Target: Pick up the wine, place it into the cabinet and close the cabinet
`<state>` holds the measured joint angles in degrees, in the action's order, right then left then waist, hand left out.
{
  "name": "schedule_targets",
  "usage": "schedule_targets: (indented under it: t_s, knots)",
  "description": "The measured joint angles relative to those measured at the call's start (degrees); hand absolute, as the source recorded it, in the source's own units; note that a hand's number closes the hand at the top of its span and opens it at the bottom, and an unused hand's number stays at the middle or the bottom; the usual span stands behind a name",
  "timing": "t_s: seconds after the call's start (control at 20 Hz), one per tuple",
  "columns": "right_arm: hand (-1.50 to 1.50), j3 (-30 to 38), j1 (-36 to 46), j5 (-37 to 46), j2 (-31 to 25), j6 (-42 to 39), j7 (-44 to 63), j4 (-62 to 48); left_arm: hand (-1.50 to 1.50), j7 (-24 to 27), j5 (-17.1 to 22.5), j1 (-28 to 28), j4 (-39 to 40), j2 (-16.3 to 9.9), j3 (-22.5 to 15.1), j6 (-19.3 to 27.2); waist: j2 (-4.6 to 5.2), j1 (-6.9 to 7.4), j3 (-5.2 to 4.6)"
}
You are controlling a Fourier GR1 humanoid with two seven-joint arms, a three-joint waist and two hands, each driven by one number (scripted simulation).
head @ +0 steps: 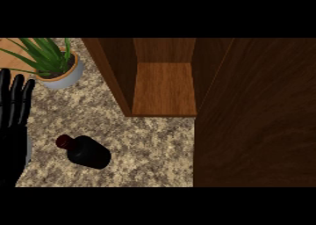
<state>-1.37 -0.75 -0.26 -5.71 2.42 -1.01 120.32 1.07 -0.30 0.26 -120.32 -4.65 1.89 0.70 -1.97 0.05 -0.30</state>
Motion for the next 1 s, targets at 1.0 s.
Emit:
schedule_targets:
  t_s: [1.0]
  knots:
    - [-1.50,-12.4,-10.3,-4.1,1.3,-2.4,19.3,20.7,-1.50,-25.9,4.1,4.7,-20.2,2.9,-8.4,3.7,1.79,-0.11,0.31]
